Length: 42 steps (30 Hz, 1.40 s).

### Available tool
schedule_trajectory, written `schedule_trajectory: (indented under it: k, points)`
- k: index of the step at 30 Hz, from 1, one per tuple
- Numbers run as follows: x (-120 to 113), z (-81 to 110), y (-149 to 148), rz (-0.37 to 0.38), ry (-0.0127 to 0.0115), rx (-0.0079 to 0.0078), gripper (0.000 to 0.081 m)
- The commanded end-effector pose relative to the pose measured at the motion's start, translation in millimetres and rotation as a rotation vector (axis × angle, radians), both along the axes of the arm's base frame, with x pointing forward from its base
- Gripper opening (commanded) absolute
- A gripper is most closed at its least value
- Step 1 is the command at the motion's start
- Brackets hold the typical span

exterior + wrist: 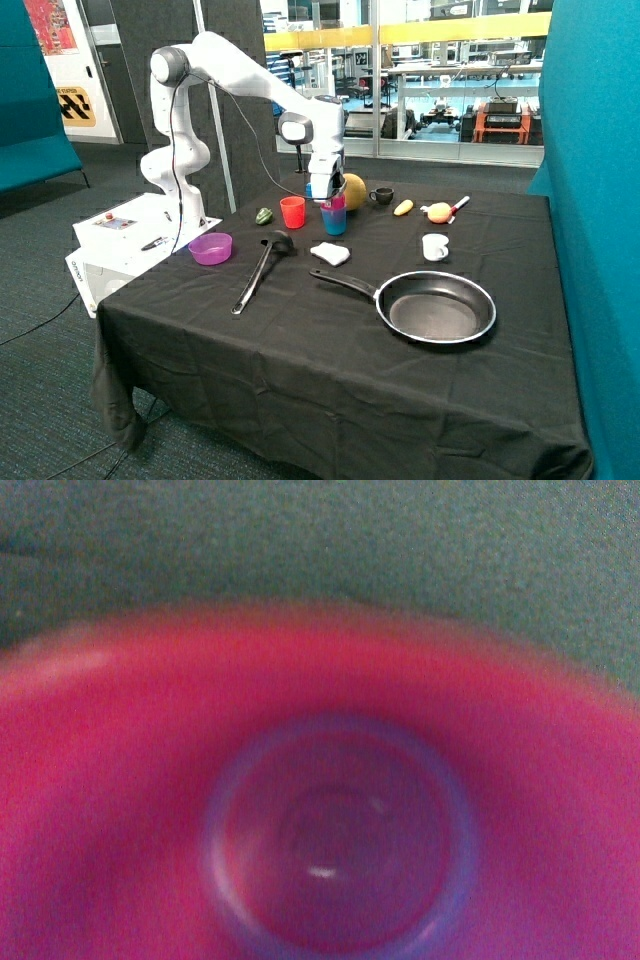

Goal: Stack the cups

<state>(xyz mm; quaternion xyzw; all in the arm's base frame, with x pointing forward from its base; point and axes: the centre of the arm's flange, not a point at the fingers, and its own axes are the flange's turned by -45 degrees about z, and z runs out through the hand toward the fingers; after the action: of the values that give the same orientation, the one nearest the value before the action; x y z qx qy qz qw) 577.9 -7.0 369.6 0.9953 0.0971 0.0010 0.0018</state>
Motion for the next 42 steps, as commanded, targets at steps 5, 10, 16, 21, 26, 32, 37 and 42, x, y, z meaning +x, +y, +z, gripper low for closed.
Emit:
schedule_trajectory:
  k: [5, 10, 16, 21, 26, 32, 37, 42]
  points:
    - [0.1, 0.7, 1.5, 0.012, 0.0023, 0.0034, 0.0724]
    - [2.1, 3.5, 2.4, 0.015, 0.0023, 0.0034, 0.0728]
    - [4.2, 10.9, 5.6, 0.025, 0.0023, 0.0034, 0.0740]
    - [6.3, 21.0, 6.9, 0.033, 0.0023, 0.0034, 0.0774]
    - [6.6, 27.1, 7.0, 0.037, 0.0023, 0.0034, 0.0748]
    - [-0.5, 34.0, 9.3, 0.059, 0.0024, 0.0033, 0.0673]
    - [-12.4, 38.0, 13.5, 0.081, 0.0024, 0.0033, 0.0609]
    - [-25.4, 40.1, 16.4, 0.099, 0.0024, 0.0033, 0.0556]
